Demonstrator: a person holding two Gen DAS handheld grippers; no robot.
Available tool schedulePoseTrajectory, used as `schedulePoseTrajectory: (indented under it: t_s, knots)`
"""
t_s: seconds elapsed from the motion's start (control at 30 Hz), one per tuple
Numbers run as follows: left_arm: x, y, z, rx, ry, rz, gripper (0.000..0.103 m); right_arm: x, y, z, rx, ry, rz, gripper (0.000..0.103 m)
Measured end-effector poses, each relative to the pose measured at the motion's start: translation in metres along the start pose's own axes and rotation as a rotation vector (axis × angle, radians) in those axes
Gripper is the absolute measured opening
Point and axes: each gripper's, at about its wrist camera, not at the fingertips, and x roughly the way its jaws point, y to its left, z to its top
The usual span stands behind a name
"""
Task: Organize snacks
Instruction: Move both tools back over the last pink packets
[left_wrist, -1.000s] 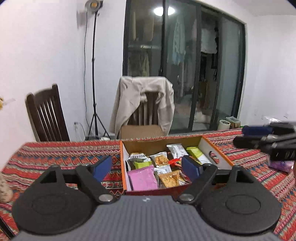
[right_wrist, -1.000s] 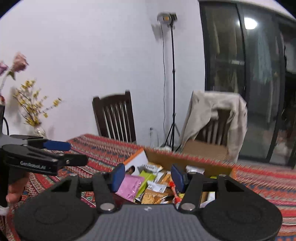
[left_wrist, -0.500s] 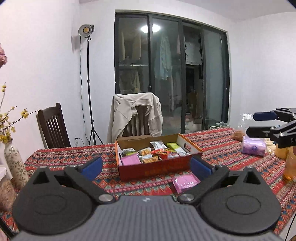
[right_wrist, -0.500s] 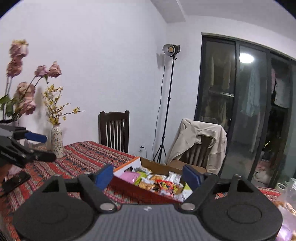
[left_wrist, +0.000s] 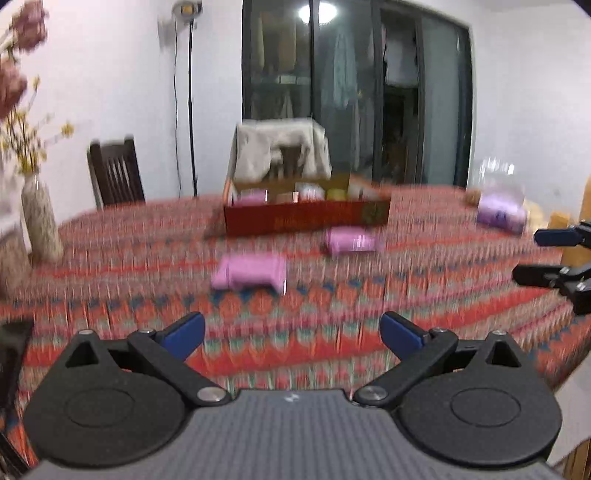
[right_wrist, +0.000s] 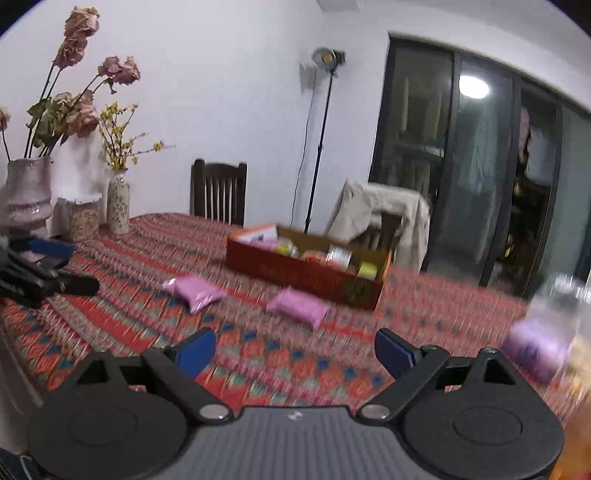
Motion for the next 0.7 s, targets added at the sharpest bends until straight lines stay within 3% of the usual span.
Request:
schedulePoseTrajectory:
  t_s: [0.1,0.27,0.47,0.7]
  knots:
    - [0.007,0.002,-0.014,-0.002,0.044,0.017,0.103,0.004,0.0,-0.026,0.072,0.042,0.015,0.093]
    - [0.01,0.007,-0.018,-0.017,0.052,0.019,0.103,0.016,0.001,-0.05,0.114,0.11,0.006,0.093]
    - [0.032,0.013,-0.01,-0.028,0.069,0.013,0.103,0.027,-0.001,-0.046,0.126,0.112,-0.003,0.093]
    - [0.09,0.035,0.019,-0.027,0.1,0.047,0.103,0.069,-0.012,-0.032,0.107,0.175,-0.022,0.093]
